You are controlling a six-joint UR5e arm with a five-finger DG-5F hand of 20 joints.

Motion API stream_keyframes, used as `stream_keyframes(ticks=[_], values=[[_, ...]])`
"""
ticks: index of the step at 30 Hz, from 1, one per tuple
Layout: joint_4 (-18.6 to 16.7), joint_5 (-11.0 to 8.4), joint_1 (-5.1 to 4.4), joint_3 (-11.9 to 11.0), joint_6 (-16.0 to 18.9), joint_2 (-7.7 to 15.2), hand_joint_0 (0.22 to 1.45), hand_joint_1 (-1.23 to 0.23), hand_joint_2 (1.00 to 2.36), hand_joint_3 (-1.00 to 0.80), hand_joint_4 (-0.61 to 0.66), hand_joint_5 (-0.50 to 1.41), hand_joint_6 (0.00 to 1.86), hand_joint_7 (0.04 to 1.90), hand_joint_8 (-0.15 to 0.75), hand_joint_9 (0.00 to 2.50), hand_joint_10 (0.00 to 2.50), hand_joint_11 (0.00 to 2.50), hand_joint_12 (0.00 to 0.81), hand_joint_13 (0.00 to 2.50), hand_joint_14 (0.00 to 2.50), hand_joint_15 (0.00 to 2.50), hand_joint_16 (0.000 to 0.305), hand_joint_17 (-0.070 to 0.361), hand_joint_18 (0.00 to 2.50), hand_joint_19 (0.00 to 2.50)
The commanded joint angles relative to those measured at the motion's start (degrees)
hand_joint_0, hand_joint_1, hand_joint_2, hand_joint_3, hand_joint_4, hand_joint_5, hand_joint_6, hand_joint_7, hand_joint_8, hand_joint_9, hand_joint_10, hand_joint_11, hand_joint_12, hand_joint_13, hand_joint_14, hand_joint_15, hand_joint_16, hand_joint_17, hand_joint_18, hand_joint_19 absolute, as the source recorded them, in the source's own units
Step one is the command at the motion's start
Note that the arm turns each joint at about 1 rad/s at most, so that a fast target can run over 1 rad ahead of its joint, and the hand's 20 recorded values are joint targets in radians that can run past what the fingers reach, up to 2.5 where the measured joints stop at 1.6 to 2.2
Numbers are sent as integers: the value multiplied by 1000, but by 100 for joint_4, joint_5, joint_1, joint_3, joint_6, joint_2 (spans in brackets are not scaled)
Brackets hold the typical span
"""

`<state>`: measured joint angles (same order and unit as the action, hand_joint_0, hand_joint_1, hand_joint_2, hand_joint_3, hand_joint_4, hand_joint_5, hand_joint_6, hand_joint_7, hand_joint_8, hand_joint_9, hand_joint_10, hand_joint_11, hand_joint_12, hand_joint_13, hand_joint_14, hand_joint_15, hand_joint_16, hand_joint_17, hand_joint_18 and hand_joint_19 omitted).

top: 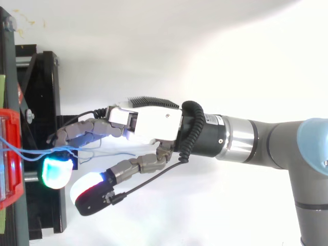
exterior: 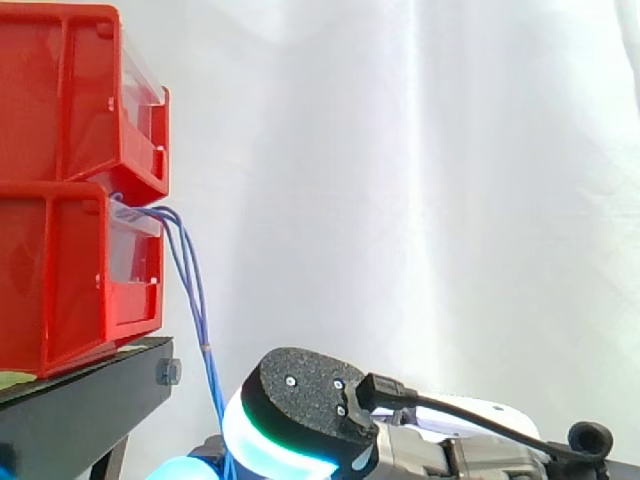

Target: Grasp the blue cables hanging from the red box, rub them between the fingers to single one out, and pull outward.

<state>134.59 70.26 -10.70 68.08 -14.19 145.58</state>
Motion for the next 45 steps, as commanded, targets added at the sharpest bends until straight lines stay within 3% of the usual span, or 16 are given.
stream_keyframes(ticks=[1, 13, 19, 28, 33, 45], values=[[24, 110, 68, 4, 74, -3, 532, -596, 1000, -500, 344, -101, 502, 1125, 274, 749, 3, 143, 344, 534, 5, 136, 52, 116, 406, 296], [-38, 357, 305, 4, 74, -214, 540, -595, 1000, -500, 341, -100, 502, 1101, 267, 823, 5, 204, 340, 565, 5, 152, 50, 113, 430, 311], [68, 321, 411, 4, 30, -223, 538, -595, 1000, -500, 343, -104, 503, 1088, 268, 824, 5, 201, 341, 568, 6, 152, 51, 114, 433, 313], [235, 304, 481, 4, -225, -214, 533, -596, 1000, -500, 345, -109, 503, 1070, 269, 825, 5, 202, 343, 569, 6, 160, 51, 114, 431, 317], [323, 137, 516, 12, -366, -214, 529, -598, 1000, -500, 348, -111, 503, 1063, 271, 824, 5, 212, 344, 566, 6, 156, 51, 115, 432, 318], [349, 137, 490, 4, -348, -223, 530, -594, 1000, -500, 299, -102, 502, 1191, 272, 821, 5, 219, 344, 574, 6, 168, 51, 115, 435, 324]])
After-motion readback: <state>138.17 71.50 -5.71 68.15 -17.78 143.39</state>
